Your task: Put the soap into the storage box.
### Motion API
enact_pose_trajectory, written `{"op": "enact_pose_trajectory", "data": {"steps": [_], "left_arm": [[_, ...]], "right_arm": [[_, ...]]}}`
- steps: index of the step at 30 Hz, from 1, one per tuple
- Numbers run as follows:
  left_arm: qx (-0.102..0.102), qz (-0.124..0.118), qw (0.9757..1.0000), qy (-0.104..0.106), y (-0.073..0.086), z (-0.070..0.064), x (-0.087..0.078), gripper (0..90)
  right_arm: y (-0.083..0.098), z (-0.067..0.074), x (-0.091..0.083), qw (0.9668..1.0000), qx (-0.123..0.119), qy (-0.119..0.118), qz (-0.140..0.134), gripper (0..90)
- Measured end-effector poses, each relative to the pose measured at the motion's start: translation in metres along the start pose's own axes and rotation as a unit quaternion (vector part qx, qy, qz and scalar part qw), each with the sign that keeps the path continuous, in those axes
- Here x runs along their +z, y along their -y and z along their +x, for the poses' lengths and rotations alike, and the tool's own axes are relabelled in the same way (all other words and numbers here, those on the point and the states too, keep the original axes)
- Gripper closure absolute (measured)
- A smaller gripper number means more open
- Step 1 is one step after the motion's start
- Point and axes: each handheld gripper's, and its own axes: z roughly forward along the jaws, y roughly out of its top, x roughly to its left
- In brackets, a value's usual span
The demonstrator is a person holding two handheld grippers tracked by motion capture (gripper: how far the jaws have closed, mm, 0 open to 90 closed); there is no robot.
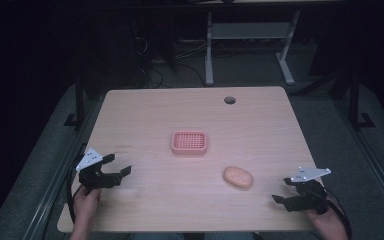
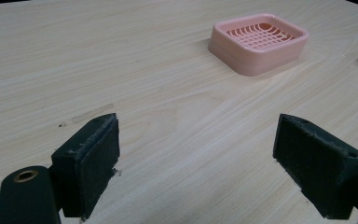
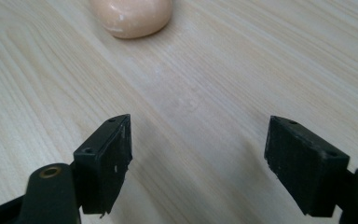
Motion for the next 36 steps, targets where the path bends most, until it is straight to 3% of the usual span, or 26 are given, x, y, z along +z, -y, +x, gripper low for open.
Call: {"op": "enact_pose_trajectory", "data": {"steps": [8,17,23,36], "left_arm": [[0.002,0.000,1.0000,0.000,0.000,-0.002,0.001,14.3],[-0.001,-0.003,1.0000,0.000,0.000,-0.001,0.001,14.3],[-0.003,-0.003,1.0000,-0.001,0.000,-0.001,0.001,14.3],[-0.003,-0.005,1.0000,-0.003,0.001,0.001,-0.002,14.3]], "right_arm": [[-0.004,0.001,-0.001,1.0000,0.001,-0.004,-0.009,22.7],[-0.016,0.006,-0.001,0.9997,-0.024,0.004,0.009,22.6],[-0.034,0.009,0.001,0.9987,-0.043,-0.001,0.028,22.6],[-0.064,0.016,0.007,0.9946,-0.074,-0.028,0.068,20.6]]}}
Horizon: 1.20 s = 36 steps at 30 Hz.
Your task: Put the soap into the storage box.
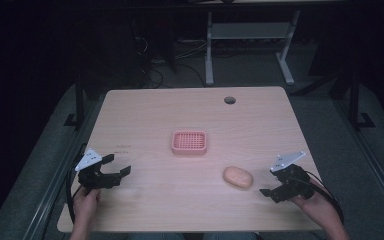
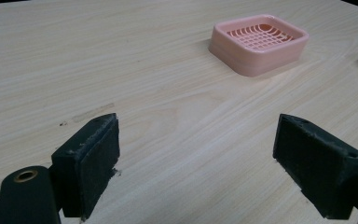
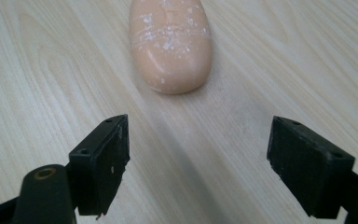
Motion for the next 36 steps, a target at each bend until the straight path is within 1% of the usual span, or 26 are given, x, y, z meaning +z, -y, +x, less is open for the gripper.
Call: {"op": "enact_pose_trajectory", "data": {"steps": [2,5,7,9,11,12,15,17,19,20,22,24,26,28,31,32,34,36], "left_arm": [[-0.005,-0.001,1.0000,-0.001,0.000,0.000,0.000,14.3],[-0.002,0.002,1.0000,-0.001,0.000,0.001,0.000,14.3],[-0.005,-0.001,1.0000,-0.001,0.000,0.000,0.000,14.3],[-0.002,0.000,1.0000,0.000,0.000,0.000,0.000,14.3],[-0.003,-0.002,1.0000,-0.001,0.000,0.000,0.000,14.2],[-0.005,-0.002,1.0000,0.000,0.000,0.000,0.000,14.3],[-0.007,-0.002,1.0000,0.000,0.000,0.001,0.001,14.3],[-0.002,0.001,1.0000,0.000,0.000,0.001,0.001,14.3],[-0.002,0.001,1.0000,0.000,0.000,0.001,0.001,14.3],[-0.001,0.002,1.0000,-0.001,0.000,0.001,0.001,14.3],[-0.002,0.000,1.0000,-0.001,-0.001,0.001,0.000,14.3],[-0.003,-0.001,1.0000,-0.002,-0.001,0.001,0.000,14.3],[0.000,0.001,1.0000,-0.001,-0.001,0.002,0.000,14.3],[-0.003,0.001,1.0000,-0.001,-0.001,0.002,0.001,14.3],[0.002,0.003,1.0000,-0.001,-0.001,0.001,0.001,14.3],[0.004,0.005,1.0000,0.000,-0.002,0.001,0.001,14.3],[0.002,0.004,1.0000,0.001,-0.002,0.001,0.002,14.2],[0.001,0.005,1.0000,0.001,-0.002,0.001,0.002,14.3]], "right_arm": [[-0.005,-0.001,0.001,1.0000,-0.003,-0.002,0.004,20.1],[-0.013,-0.001,0.002,0.9999,-0.006,-0.007,0.008,19.1],[-0.018,-0.001,0.003,0.9998,-0.009,-0.014,0.011,18.4],[-0.023,-0.001,0.004,0.9996,-0.017,-0.013,0.016,17.6],[-0.028,-0.001,0.005,0.9995,-0.017,-0.019,0.019,17.2],[-0.030,-0.001,0.005,0.9994,-0.021,-0.017,0.020,17.0],[-0.036,0.000,0.008,0.9991,-0.029,-0.020,0.026,16.0],[-0.039,0.000,0.010,0.9991,-0.029,-0.016,0.028,16.1],[-0.043,0.000,0.012,0.9990,-0.026,-0.022,0.028,16.1],[-0.045,0.000,0.013,0.9990,-0.027,-0.022,0.029,16.1],[-0.048,0.000,0.016,0.9986,-0.038,-0.020,0.032,16.1],[-0.052,0.002,0.019,0.9980,-0.045,-0.020,0.040,16.1],[-0.056,0.004,0.022,0.9974,-0.049,-0.022,0.048,16.1],[-0.059,0.005,0.025,0.9969,-0.052,-0.023,0.055,16.1],[-0.063,0.005,0.030,0.9964,-0.051,-0.026,0.062,16.3],[-0.064,0.005,0.031,0.9960,-0.056,-0.023,0.065,16.4],[-0.067,0.006,0.035,0.9953,-0.058,-0.026,0.073,16.6],[-0.071,0.007,0.038,0.9943,-0.065,-0.023,0.080,16.6]]}}
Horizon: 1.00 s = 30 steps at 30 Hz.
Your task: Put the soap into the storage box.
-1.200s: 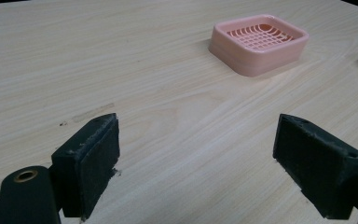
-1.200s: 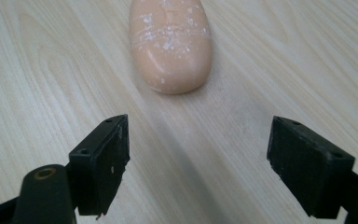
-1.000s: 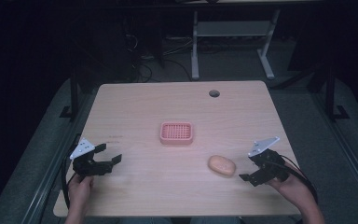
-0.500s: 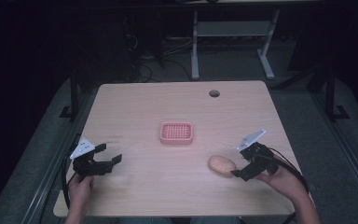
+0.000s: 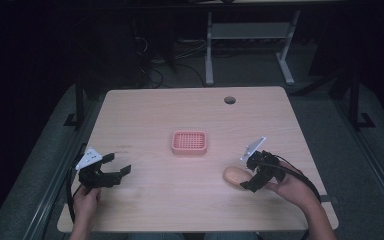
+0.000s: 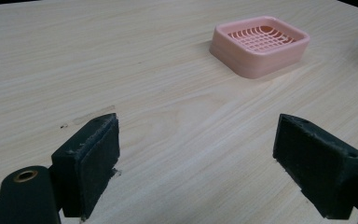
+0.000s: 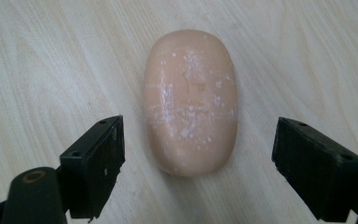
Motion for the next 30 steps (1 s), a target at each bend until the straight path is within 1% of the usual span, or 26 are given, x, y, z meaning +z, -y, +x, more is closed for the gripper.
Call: {"op": "enact_pose_trajectory", "data": {"steps": [5,8,9,12,17,18,20,22,24,30], "left_arm": [[-0.004,-0.004,1.0000,0.000,0.000,0.000,0.000,14.3],[-0.004,-0.003,1.0000,0.000,0.000,0.000,0.000,14.3],[-0.005,-0.004,1.0000,0.000,0.000,0.000,0.000,14.3],[-0.004,-0.003,1.0000,0.000,0.000,0.000,0.000,14.3],[-0.004,-0.004,1.0000,-0.001,0.000,0.000,-0.001,14.3],[-0.004,-0.004,1.0000,-0.001,0.000,0.000,-0.001,14.3],[-0.004,-0.004,1.0000,0.000,0.000,0.000,-0.001,14.2],[-0.003,-0.005,1.0000,0.000,0.000,0.000,-0.001,14.3],[-0.002,-0.003,1.0000,0.000,0.000,0.000,-0.001,14.2],[-0.002,-0.005,1.0000,0.001,0.000,0.000,-0.001,14.3]], "right_arm": [[-0.011,0.000,0.007,0.9998,-0.014,-0.004,0.014,16.9],[-0.016,0.000,0.012,0.9995,-0.015,-0.012,0.024,17.1],[-0.017,0.000,0.014,0.9995,-0.019,-0.010,0.024,17.2],[-0.020,0.000,0.018,0.9991,-0.019,-0.019,0.033,20.2],[-0.024,0.000,0.022,0.9985,-0.026,-0.022,0.042,20.5],[-0.025,0.000,0.024,0.9985,-0.023,-0.024,0.045,20.6],[-0.026,-0.001,0.026,0.9981,-0.025,-0.022,0.052,20.8],[-0.026,-0.001,0.028,0.9978,-0.021,-0.025,0.058,21.3],[-0.026,-0.001,0.031,0.9973,-0.024,-0.023,0.066,21.7],[-0.025,-0.002,0.035,0.9968,-0.021,-0.023,0.074,23.6]]}}
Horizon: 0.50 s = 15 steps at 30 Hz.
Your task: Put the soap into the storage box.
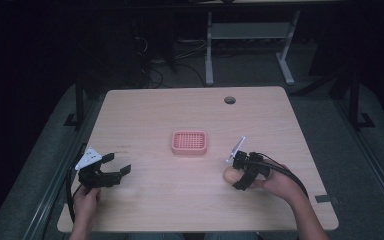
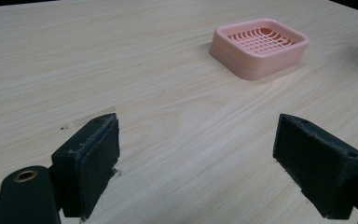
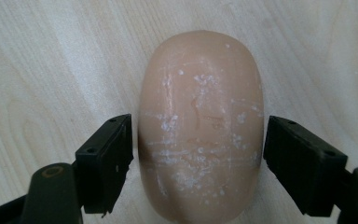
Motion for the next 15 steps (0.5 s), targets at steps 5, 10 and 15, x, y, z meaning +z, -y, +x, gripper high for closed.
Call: {"op": "enact_pose_trajectory", "data": {"steps": [5,10,15], "left_arm": [[0.000,0.002,1.0000,0.000,-0.0002,-0.0001,-0.0003,14.3],[0.000,0.000,1.0000,-0.001,0.0000,0.0001,-0.0001,14.3],[0.000,0.000,1.0000,-0.001,-0.0001,-0.0003,-0.0001,14.3]], "right_arm": [[-0.0010,0.0003,0.0018,1.0000,0.000,0.001,0.004,25.7],[-0.0020,0.0004,0.0031,1.0000,-0.003,0.002,0.003,28.2],[-0.0025,0.0013,0.0045,1.0000,0.000,0.000,0.004,29.7]]}}
